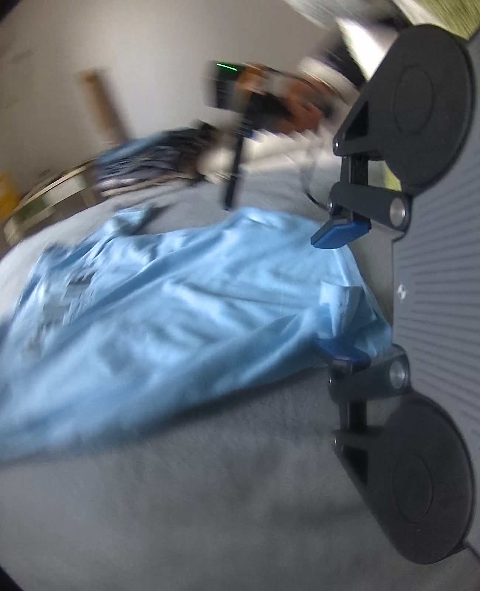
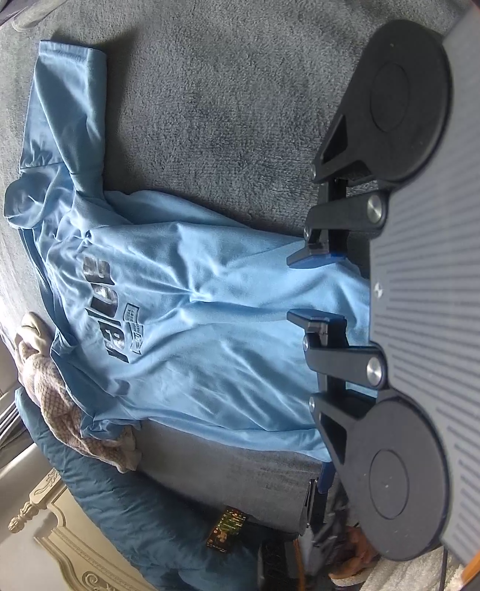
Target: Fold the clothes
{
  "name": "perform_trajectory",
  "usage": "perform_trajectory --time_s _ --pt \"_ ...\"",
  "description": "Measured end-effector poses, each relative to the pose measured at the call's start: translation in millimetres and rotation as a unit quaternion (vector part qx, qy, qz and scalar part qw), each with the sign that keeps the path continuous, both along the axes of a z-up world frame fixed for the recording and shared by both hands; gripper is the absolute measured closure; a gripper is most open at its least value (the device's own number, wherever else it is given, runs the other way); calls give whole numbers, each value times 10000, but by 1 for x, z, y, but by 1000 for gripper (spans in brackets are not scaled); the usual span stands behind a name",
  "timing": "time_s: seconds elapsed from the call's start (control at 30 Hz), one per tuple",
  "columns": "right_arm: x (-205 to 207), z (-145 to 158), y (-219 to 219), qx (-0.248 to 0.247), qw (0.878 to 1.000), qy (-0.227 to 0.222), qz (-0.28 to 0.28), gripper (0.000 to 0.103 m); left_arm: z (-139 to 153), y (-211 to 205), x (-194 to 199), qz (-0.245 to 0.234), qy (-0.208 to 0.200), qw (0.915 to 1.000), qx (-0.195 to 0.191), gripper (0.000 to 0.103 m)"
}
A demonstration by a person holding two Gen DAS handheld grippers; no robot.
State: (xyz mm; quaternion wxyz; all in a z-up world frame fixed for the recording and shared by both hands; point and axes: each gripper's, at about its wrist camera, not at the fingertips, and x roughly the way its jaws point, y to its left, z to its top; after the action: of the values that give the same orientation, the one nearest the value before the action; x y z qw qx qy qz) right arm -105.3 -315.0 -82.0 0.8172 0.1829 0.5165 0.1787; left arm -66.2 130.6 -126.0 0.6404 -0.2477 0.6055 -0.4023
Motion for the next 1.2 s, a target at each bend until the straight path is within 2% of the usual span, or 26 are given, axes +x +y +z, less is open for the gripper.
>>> perform_trajectory --time_s 0.03,0.1,0.13,0.2,0.3,0.37,0.5,0.63,0.7,0.83,0.93,1.03,1.1,1.2 --pt "0 -1 0 2 10000 6 -4 80 -5 5 2 186 223 9995 -97 51" --pt "1 -3 0 26 10000 26 -14 80 -13 8 5 370 389 9986 35 64" --pt "1 -4 0 37 10000 37 -18 80 -14 5 4 314 374 9987 165 75" --pt "1 -5 2 55 10000 65 -6 80 -18 -2 3 198 352 9984 396 78" --pt "0 -7 5 45 10000 65 51 79 -18 -15 -1 6 269 9985 487 84" --pt "0 -7 7 16 10000 66 74 79 -12 -17 -3 25 77 9979 637 96" --pt "-1 -5 6 -60 9999 31 101 79 12 7 -4 350 -323 9955 821 98" --pt "0 -6 2 -63 10000 22 51 79 40 59 -15 770 -636 9883 1149 99" --pt "1 -9 1 -30 10000 78 17 79 39 81 -23 960 -529 9826 1499 99" --pt "3 -15 3 -39 9999 144 22 79 15 102 -35 1230 -111 9728 1960 99" --pt "6 -15 4 -42 9999 132 27 79 -1 100 -39 1222 7 9709 2060 99" --pt "6 -13 1 -48 9999 92 -46 78 -7 86 -39 901 -257 9683 2316 99" --pt "5 -13 -5 -63 9997 98 -202 74 -7 78 -38 664 -438 9656 2474 98" --pt "4 -15 -17 -39 9986 188 -501 68 -1 71 -37 259 -730 9590 2726 92"
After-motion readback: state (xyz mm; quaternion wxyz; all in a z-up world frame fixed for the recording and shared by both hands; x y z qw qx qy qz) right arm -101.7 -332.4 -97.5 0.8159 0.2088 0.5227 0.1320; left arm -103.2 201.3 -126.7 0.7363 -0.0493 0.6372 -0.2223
